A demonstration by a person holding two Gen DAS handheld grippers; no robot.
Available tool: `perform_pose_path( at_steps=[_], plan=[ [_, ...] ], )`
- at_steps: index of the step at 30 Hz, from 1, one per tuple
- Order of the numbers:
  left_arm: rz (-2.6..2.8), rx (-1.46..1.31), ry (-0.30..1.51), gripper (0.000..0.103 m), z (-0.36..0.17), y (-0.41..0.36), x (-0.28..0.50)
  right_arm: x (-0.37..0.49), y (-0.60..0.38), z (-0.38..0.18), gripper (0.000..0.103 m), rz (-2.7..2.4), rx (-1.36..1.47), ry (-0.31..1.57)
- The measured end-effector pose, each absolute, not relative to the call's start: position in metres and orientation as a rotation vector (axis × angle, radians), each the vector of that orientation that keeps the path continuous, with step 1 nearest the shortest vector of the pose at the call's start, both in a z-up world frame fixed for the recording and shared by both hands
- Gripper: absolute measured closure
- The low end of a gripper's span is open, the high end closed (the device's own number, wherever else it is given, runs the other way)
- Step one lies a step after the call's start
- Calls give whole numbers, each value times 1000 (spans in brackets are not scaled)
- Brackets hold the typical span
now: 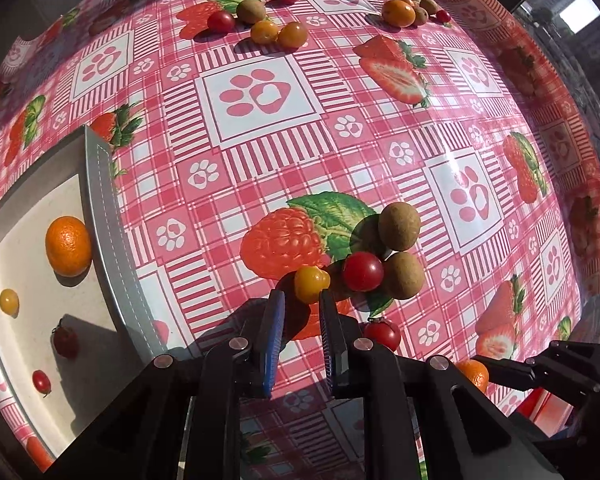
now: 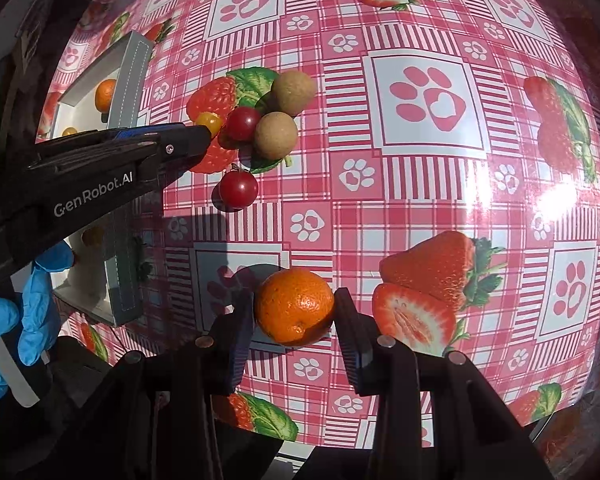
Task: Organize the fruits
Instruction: 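Grasp a brown kiwi with the left gripper while the right gripper holds the orange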
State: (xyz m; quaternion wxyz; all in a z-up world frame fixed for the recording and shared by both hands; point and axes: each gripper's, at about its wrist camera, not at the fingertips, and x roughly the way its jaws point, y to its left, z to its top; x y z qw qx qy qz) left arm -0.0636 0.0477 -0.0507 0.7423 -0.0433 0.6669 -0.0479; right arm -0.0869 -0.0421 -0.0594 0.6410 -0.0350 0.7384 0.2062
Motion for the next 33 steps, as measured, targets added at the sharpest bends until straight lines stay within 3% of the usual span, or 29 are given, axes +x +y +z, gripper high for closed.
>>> perform_pose_path(
  at_steps=[14, 17, 33],
  plan=[
    [-108, -44, 1451, 84, -62, 25, -48, -99, -61, -56, 60, 453, -38, 1678],
    [-129, -70, 1460, 103, -62, 27, -50, -99, -65, -53, 60, 446, -28, 1674],
    [-105, -217, 1470, 102, -52, 55, -48, -91, -79, -42, 60, 451, -14, 1668]
  ],
)
